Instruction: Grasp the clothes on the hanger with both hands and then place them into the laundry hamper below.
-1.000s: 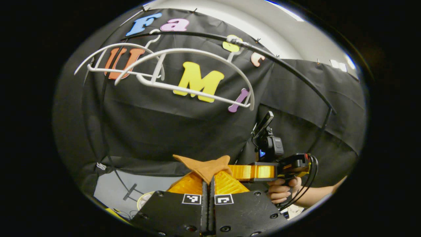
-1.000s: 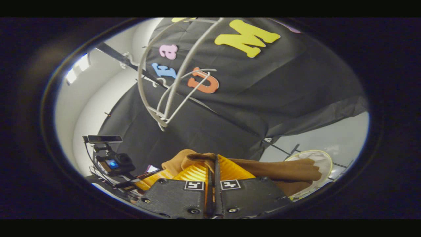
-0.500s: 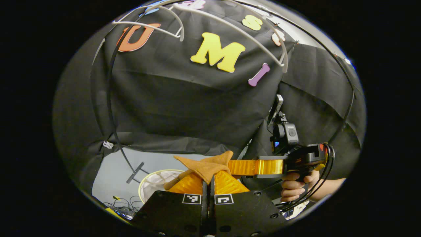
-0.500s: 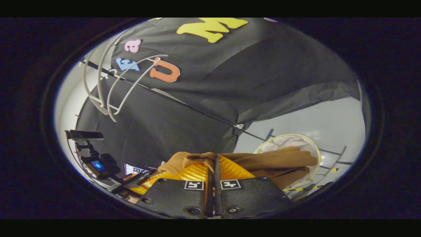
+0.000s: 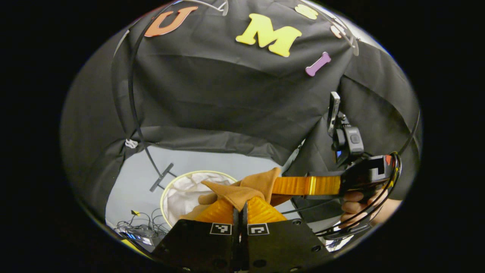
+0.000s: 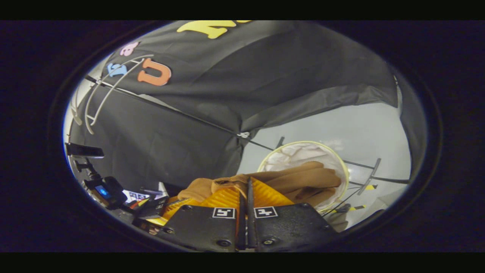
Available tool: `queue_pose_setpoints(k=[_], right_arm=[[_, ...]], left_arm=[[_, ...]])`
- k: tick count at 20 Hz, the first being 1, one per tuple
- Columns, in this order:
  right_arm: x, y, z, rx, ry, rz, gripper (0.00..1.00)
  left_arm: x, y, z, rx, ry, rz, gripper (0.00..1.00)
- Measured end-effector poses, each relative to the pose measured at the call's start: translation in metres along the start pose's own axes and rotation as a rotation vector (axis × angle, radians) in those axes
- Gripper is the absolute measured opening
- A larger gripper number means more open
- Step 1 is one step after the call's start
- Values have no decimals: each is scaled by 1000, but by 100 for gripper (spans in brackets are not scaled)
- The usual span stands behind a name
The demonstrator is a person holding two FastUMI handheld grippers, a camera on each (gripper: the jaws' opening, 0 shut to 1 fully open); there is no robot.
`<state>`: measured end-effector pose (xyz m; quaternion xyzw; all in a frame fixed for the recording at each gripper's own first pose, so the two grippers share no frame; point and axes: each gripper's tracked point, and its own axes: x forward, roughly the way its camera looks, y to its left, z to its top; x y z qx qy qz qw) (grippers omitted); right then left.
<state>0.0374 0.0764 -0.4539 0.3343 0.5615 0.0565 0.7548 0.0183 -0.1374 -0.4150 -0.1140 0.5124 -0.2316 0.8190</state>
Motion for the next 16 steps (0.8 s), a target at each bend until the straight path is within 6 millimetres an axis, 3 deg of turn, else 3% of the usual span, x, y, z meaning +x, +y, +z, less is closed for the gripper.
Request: queue_pose_setpoints(k=[3, 4, 5, 6, 7, 8, 10, 11, 12, 16], right_arm=[[4, -23, -17, -7, 61, -79, 2], [6, -32, -20, -22, 69, -124, 6], [12, -43, -20, -37, 72, -169, 5], [16, -51, -20, -50, 77, -211, 5], [15, -58, -24, -57, 85, -246, 6], [13, -58, -29, -62, 93, -257, 6], [4, -53, -26, -59, 89, -250, 6], [0, -49, -20, -56, 75, -247, 6], [-5, -50, -15, -58, 59, -251, 13], [-28, -56, -4, -99, -17, -306, 47]], left_arm=[[15, 21, -18, -31, 82, 62, 1], [20, 25, -23, -42, 111, 84, 1], [24, 29, -26, -53, 142, 107, 7], [26, 32, -34, -62, 178, 124, 1], [28, 36, -43, -61, 201, 145, 8], [29, 40, -51, -62, 230, 161, 1], [29, 39, -62, -81, 283, 163, 3], [28, 38, -66, -94, 290, 156, 18], [27, 37, -69, -106, 299, 151, 32], [15, 40, -69, -133, 310, 164, 82]])
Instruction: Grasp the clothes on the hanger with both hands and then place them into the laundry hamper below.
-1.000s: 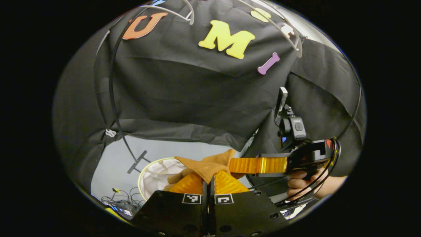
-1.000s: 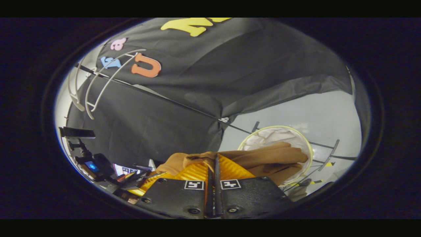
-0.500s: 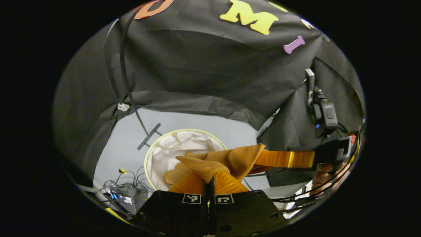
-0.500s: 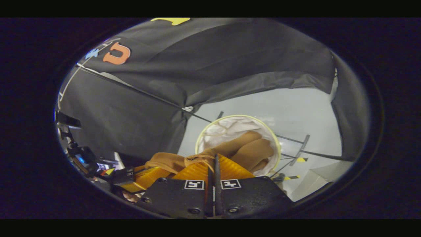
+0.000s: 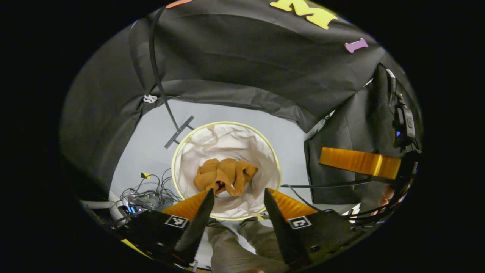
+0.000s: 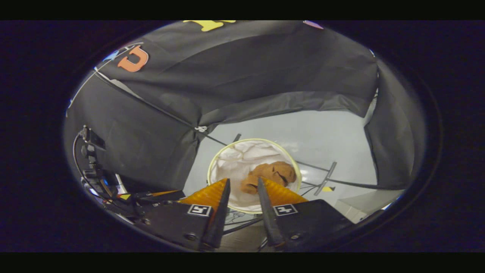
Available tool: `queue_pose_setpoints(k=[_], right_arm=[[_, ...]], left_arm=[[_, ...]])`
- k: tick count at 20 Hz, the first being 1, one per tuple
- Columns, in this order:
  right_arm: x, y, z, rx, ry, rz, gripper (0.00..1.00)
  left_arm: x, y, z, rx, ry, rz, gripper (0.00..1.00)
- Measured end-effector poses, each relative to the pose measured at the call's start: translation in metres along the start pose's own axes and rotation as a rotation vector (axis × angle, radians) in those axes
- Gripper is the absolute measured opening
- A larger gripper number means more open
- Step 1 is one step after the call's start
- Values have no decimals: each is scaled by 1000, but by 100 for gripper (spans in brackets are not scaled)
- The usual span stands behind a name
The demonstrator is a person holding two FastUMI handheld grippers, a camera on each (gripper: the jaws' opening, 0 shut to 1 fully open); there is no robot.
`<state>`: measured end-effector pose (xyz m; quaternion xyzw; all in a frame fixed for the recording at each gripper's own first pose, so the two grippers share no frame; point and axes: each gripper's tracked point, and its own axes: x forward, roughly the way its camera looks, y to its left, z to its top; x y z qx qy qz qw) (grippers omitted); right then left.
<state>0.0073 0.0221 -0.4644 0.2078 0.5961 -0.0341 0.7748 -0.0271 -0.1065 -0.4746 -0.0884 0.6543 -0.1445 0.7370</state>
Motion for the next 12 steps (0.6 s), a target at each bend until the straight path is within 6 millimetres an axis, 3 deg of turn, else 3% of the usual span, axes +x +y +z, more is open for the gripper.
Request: queue_pose_setpoints(k=[1, 2, 4, 6, 12], right_arm=[[-10, -2, -3, -8, -17, -12, 51], [-20, -5, -6, -14, -41, -23, 59], [-43, -11, -7, -29, -95, -62, 78], [-70, -15, -2, -33, -165, -109, 81], [-153, -17, -11, 6, -363, -155, 82]], left_arm=[[-3, 2, 1, 1, -8, 3, 95], [-6, 5, -2, 6, -13, 6, 100], [-15, 15, -3, 24, -29, 22, 97], [-25, 22, -4, 47, -47, 30, 97], [-70, 33, 1, 148, -128, 67, 97]])
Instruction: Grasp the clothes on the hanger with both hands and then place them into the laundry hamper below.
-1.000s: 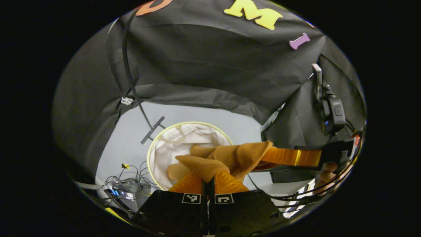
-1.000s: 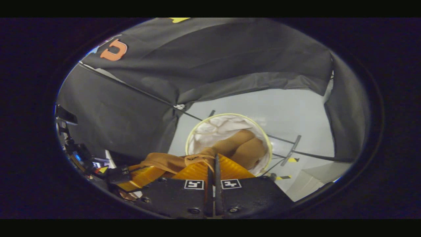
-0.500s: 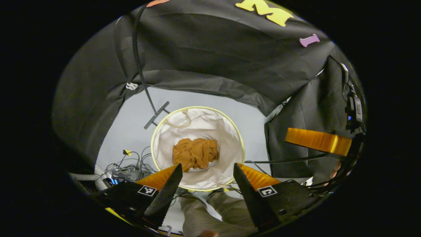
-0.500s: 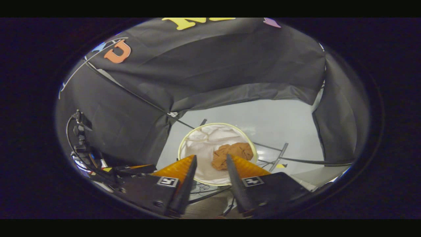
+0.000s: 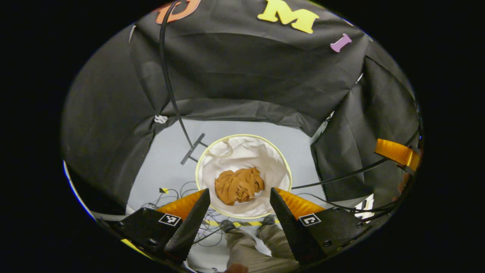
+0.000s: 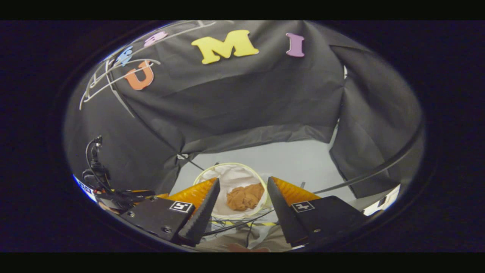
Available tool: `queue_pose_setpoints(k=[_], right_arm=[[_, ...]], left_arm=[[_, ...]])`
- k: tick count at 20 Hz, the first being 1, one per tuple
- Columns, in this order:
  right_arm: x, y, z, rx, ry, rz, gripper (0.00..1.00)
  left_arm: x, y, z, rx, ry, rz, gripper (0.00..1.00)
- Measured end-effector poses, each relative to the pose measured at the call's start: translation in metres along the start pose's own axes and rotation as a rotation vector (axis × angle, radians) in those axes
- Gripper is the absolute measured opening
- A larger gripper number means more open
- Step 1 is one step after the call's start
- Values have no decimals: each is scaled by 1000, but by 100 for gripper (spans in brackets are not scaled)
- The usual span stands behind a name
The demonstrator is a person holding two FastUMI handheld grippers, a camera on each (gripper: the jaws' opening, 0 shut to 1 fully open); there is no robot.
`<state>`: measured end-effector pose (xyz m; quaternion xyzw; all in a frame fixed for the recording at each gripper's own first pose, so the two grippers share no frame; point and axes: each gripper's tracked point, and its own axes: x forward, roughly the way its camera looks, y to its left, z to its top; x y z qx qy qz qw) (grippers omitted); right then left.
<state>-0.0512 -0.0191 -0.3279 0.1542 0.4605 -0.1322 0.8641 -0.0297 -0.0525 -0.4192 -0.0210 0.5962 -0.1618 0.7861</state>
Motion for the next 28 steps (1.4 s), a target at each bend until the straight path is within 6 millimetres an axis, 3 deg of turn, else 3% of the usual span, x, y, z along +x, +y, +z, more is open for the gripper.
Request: queue_pose_setpoints(k=[3, 7, 9, 10, 13, 15, 18, 19, 20, 23, 28], right_arm=[[-46, -9, 23, 18, -118, 0, 80], [-113, -26, 57, -50, -301, -4, 80], [-146, -29, 64, -94, -358, 16, 90], [-159, -35, 57, -123, -380, 18, 95], [-206, -49, 64, -175, -467, 38, 93], [-236, -63, 63, -185, -509, 54, 93], [-285, -79, 68, -175, -598, 93, 94], [-299, -84, 72, -176, -626, 98, 95], [-311, -89, 74, -182, -654, 107, 94], [-351, -95, 86, -183, -729, 120, 95], [-405, -108, 103, -194, -853, 68, 94]], left_arm=[[-31, -13, 10, 14, -77, -14, 97], [-92, -40, 36, 39, -259, -40, 97], [-126, -57, 51, 30, -370, -45, 97], [-146, -64, 56, 25, -422, -42, 100], [-197, -83, 68, 48, -568, -3, 100], [-234, -102, 68, 60, -650, 24, 100], [-281, -126, 61, 82, -761, 69, 92], [-297, -132, 57, 81, -793, 81, 96], [-317, -134, 55, 75, -823, 95, 100], [-365, -140, 43, 56, -916, 119, 100], [-422, -149, 55, 83, -1070, 116, 100]])
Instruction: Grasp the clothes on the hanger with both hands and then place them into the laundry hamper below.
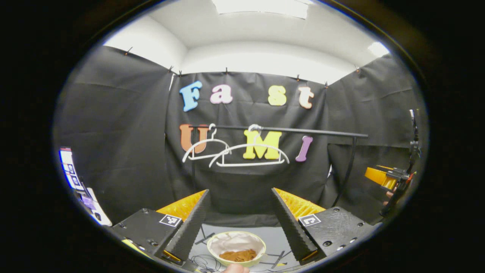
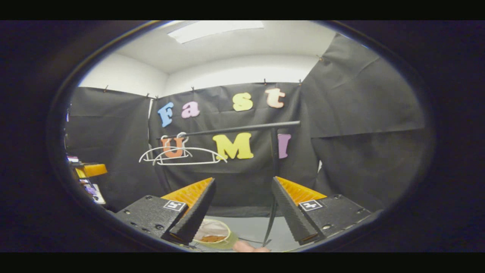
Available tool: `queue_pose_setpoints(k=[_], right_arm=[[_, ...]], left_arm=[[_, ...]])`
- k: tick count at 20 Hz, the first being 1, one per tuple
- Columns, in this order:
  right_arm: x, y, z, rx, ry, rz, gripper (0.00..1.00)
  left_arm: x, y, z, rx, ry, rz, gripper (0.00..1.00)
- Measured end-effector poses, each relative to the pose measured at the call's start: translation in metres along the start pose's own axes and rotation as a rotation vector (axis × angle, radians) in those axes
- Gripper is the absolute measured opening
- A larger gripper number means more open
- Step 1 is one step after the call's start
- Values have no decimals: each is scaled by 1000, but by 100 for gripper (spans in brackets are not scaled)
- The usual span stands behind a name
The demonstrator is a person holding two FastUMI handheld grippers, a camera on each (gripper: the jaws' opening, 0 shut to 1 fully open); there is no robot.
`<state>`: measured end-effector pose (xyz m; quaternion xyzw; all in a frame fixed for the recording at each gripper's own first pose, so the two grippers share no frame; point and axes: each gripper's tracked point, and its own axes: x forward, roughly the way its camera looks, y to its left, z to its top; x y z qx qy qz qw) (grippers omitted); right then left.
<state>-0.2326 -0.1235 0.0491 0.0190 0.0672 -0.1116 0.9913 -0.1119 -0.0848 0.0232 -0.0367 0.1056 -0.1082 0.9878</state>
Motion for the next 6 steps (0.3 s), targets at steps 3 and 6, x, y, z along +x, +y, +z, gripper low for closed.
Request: queue_pose_setpoints(k=[3, 6], right_arm=[[-17, -5, 21, -33, -61, -37, 94], [-29, -3, 33, -58, -111, -69, 94]], left_arm=[[-13, 5, 29, 26, -83, -27, 100], [-22, 16, 43, 51, -143, -27, 100]])
